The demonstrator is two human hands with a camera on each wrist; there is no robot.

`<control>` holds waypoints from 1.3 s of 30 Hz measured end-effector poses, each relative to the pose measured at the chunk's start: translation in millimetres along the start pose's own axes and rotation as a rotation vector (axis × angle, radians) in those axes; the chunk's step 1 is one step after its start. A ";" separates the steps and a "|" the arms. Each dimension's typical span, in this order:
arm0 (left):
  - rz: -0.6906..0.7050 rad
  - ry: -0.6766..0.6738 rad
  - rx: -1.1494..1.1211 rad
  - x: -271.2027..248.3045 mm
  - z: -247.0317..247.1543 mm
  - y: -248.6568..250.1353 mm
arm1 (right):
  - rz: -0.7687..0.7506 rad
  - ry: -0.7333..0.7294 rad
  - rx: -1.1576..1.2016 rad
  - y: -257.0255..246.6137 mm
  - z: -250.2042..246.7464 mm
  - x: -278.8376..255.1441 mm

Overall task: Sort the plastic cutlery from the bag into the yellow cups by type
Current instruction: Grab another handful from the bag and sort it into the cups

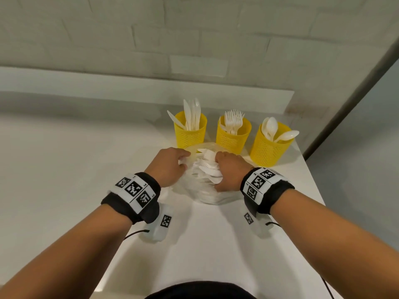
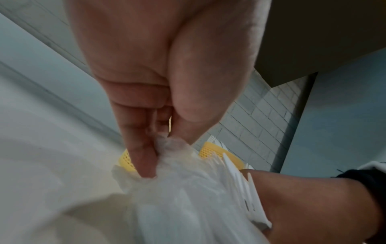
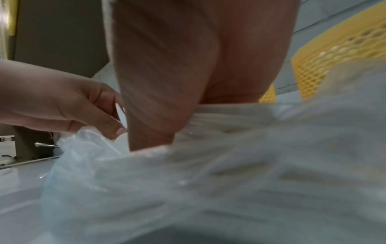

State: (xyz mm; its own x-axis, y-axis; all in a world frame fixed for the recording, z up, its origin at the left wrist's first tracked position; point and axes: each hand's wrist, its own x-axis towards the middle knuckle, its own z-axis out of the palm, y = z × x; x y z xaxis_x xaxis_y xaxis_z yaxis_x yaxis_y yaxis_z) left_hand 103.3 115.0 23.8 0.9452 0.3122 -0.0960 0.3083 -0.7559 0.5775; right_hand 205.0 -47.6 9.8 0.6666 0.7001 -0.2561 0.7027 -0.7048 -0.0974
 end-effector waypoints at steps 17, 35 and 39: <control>0.028 0.059 -0.053 4.4 -12.8 -2.4 | 0.038 0.131 0.534 27.5 -22.5 -9.4; 0.128 -0.032 -0.480 32.1 -31.3 77.0 | 0.064 0.391 1.155 29.0 -95.2 -10.4; 0.229 0.016 -0.232 34.3 -36.1 76.5 | 0.112 0.411 1.179 34.3 -93.9 -10.4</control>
State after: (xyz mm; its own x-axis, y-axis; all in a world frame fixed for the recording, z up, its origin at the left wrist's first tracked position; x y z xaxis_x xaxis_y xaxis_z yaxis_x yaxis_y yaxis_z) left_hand 155.4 88.7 94.0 0.9847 0.1597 0.0699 0.0531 -0.6567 0.7522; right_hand 245.5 -68.2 99.4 0.8854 0.4644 -0.0209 0.1288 -0.2881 -0.9489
